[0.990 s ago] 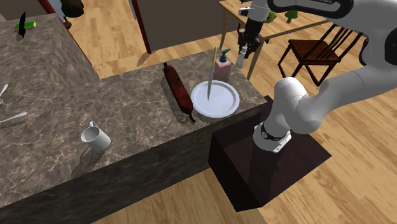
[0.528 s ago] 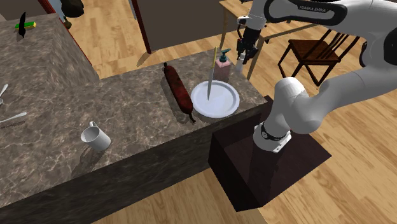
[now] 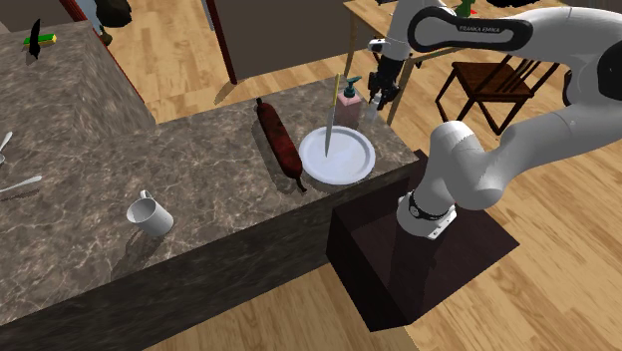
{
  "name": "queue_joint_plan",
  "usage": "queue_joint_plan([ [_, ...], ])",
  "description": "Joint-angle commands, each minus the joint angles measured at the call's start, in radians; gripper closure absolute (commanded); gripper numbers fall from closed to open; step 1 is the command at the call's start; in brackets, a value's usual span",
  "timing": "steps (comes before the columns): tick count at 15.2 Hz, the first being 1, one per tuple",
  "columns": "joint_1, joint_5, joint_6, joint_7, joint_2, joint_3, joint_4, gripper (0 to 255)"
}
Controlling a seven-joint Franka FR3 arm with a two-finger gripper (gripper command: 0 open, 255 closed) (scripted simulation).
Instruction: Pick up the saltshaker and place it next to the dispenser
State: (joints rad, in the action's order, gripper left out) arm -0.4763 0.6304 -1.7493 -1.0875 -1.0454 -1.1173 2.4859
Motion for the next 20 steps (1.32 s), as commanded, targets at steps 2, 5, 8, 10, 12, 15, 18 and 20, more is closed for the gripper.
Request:
queue_joint_plan([
  [2,-0.001,0.026,-0.035,-0.001,0.002,-0.034,0.027,255],
  [5,0.003,0.051,-0.07,-0.003,0.007,-0.069,0.048,255],
  [8,0.009,0.077,-0.105,-0.004,0.014,-0.108,0.068,255],
  [10,0.015,0.097,-0.133,-0.004,0.02,-0.138,0.081,255],
  [12,0.015,0.098,-0.133,-0.004,0.02,-0.138,0.081,255],
  [15,0.015,0.098,-0.132,-0.004,0.02,-0.138,0.081,255],
  [18,0.015,0.098,-0.132,-0.004,0.02,-0.138,0.081,255],
  [20,0.016,0.098,-0.133,-0.004,0.02,-0.138,0.081,0],
])
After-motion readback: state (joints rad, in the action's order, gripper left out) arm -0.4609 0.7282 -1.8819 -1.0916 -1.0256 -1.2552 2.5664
